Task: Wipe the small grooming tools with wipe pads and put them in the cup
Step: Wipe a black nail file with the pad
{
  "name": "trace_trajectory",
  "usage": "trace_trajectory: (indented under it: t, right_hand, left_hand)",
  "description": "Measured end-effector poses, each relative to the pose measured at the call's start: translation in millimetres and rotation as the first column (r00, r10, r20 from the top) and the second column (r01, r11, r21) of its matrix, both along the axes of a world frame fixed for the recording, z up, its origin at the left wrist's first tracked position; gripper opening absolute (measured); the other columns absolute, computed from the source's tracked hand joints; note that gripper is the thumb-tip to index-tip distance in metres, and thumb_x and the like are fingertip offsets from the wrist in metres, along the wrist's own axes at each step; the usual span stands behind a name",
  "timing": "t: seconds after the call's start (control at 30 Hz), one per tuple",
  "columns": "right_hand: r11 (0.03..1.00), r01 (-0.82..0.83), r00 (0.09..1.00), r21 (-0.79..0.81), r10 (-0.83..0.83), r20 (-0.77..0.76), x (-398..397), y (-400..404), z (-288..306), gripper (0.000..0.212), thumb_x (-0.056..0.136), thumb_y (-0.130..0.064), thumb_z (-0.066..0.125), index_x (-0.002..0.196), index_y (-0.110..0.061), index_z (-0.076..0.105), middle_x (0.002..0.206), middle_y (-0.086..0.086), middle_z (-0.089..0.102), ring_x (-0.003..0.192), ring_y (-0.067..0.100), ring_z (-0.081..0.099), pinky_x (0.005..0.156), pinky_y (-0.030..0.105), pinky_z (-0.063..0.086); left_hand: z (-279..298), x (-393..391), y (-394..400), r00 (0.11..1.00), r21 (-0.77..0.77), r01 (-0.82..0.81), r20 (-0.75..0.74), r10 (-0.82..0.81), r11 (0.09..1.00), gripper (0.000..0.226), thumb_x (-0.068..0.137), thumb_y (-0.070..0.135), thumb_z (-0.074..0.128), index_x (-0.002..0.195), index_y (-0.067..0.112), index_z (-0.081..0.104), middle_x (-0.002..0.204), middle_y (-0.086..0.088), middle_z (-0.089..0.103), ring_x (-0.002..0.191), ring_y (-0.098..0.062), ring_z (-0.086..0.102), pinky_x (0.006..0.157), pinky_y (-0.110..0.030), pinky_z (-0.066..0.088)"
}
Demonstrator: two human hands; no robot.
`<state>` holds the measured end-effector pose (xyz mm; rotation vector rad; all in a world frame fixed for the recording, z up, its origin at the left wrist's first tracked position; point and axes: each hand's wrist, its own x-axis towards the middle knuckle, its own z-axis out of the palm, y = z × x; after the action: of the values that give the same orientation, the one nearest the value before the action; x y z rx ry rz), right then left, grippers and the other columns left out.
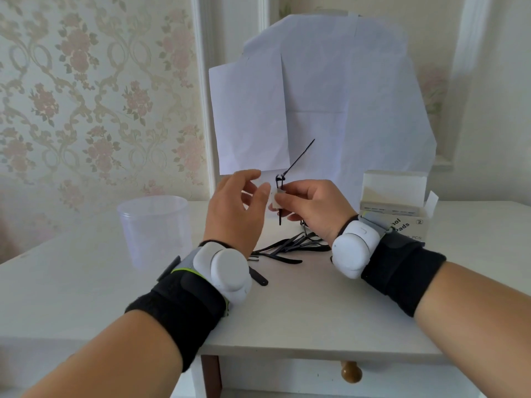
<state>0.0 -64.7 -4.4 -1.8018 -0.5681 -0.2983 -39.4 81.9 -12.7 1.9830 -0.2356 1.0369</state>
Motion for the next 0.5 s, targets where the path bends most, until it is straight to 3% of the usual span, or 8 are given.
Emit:
trace_trajectory:
  t: [0.1, 0.23, 0.3, 0.43, 0.5]
  right_hand:
    - [0.998, -0.022, 0.999, -0.051, 0.023, 0.027, 0.6, 1.0, -0.7, 0.011, 0.093, -0.019, 0.066, 0.099, -0.015, 0.074, 0.086, 0.001, 0.077, 0.086, 0.016, 0.073, 0.079, 0.027, 0.053]
    - [0.992, -0.018, 0.997, -0.121, 0.026, 0.070, -0.9, 0.6, -1.4, 0.013, 0.093, -0.020, 0.065, 0.095, -0.013, 0.076, 0.085, 0.006, 0.075, 0.091, 0.034, 0.067, 0.088, 0.045, 0.055]
    - [0.989, -0.013, 0.996, -0.145, 0.026, 0.082, -0.6, 0.7, -2.5, 0.012, 0.092, -0.024, 0.066, 0.092, -0.017, 0.076, 0.084, 0.003, 0.075, 0.090, 0.035, 0.068, 0.088, 0.049, 0.055]
    - [0.977, 0.049, 0.983, -0.206, -0.010, 0.185, -0.1, 1.1, -2.6, 0.013, 0.090, -0.030, 0.068, 0.090, -0.021, 0.077, 0.079, -0.005, 0.075, 0.073, 0.004, 0.068, 0.074, 0.028, 0.052]
    - [0.961, 0.116, 0.960, -0.252, -0.043, 0.276, -2.3, 2.1, -1.1, 0.017, 0.090, -0.034, 0.067, 0.087, -0.021, 0.077, 0.074, -0.003, 0.073, 0.062, 0.005, 0.062, 0.068, 0.028, 0.052]
  left_hand:
    - [1.4, -0.2, 1.5, 0.998, -0.021, 0.055, -0.021, -0.055, 0.998, 0.030, 0.095, 0.033, 0.056, 0.124, 0.028, 0.060, 0.104, 0.014, 0.060, 0.086, 0.010, 0.056, 0.073, 0.004, 0.035]
    - [0.2, 3.3, 4.2, 0.994, -0.037, 0.080, -0.068, -0.082, 0.996, 0.024, 0.094, 0.029, 0.059, 0.116, 0.027, 0.068, 0.105, 0.017, 0.067, 0.096, 0.004, 0.060, 0.078, 0.001, 0.037]
    - [0.3, 3.7, 5.9, 0.993, -0.062, 0.079, -0.084, -0.084, 0.995, 0.021, 0.093, 0.026, 0.062, 0.112, 0.027, 0.070, 0.098, 0.022, 0.067, 0.096, 0.003, 0.061, 0.079, -0.001, 0.038]
    - [0.4, 3.3, 6.5, 0.990, -0.095, 0.091, -0.099, -0.100, 0.991, 0.016, 0.090, 0.025, 0.065, 0.105, 0.028, 0.071, 0.092, 0.024, 0.067, 0.092, 0.005, 0.061, 0.076, -0.001, 0.040]
    - [0.6, 3.0, 5.9, 0.989, -0.111, 0.094, -0.104, -0.106, 0.989, 0.015, 0.089, 0.024, 0.066, 0.103, 0.027, 0.072, 0.090, 0.023, 0.067, 0.090, 0.007, 0.062, 0.076, -0.002, 0.042]
